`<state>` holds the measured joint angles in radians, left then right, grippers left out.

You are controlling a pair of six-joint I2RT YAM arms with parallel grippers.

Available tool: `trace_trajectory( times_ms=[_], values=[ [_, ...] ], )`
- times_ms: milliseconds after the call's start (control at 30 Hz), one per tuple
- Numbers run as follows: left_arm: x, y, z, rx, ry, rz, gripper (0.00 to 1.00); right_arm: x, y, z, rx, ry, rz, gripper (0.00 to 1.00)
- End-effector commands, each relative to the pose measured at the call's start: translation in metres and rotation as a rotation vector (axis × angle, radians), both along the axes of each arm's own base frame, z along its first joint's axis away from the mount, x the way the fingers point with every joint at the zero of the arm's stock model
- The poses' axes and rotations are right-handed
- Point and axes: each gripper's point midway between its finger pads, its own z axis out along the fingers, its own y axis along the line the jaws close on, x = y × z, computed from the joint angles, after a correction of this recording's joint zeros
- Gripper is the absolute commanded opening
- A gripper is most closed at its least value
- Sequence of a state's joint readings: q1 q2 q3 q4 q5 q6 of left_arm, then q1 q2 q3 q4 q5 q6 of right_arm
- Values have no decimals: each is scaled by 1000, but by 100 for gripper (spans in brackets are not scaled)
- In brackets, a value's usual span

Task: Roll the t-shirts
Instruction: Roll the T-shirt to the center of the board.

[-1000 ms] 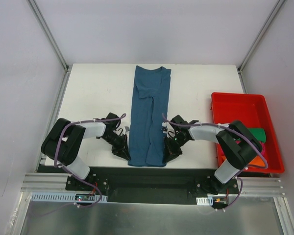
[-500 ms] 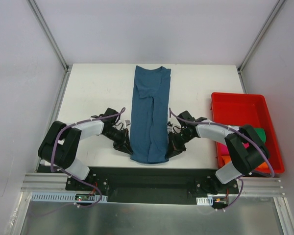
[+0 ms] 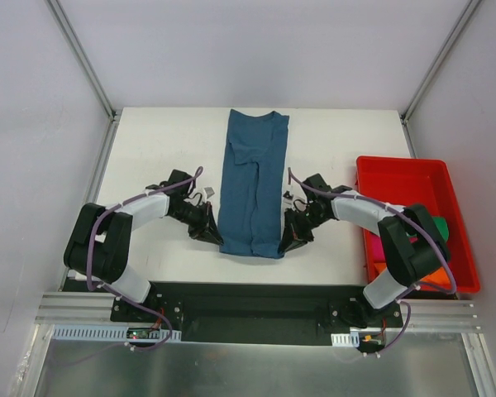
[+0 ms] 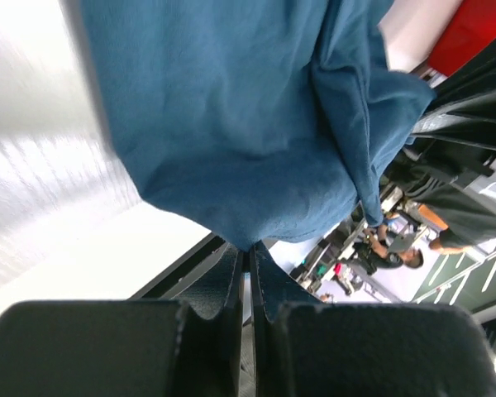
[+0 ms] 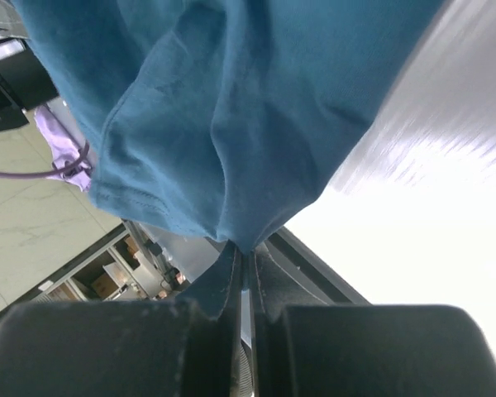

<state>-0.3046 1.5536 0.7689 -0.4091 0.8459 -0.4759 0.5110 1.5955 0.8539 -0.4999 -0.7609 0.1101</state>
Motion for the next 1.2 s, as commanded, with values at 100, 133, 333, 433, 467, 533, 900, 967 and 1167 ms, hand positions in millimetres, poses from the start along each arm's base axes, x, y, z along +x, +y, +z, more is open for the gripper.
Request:
trace_trajectory(
  times_ms=[100,133,333,433,467,533,900,967,1167],
  values=[
    [26,8,10,5,-13,54,0,38,9,8,6,-77,-10,1],
    [27,9,10,6,-13,56,0,41,11,8,8,-78,-9,1],
    [39,21,4,56,-10,103,0,52,14,5,-7,-87,-14,1],
    [40,27,-3,83,10,119,0,55,16,2,-12,-81,-18,1],
    [44,29,-5,90,14,129,0,56,17,1,-15,-79,-18,1],
    [52,31,-5,99,-6,129,0,60,17,0,-21,-84,-21,1],
    [97,32,2,113,-88,139,21,89,24,2,-21,-193,-29,17],
    [100,34,8,104,-117,139,28,98,22,5,-43,-226,-37,36],
    [136,71,52,167,-334,214,33,151,7,45,-71,-478,-94,43]
  ],
)
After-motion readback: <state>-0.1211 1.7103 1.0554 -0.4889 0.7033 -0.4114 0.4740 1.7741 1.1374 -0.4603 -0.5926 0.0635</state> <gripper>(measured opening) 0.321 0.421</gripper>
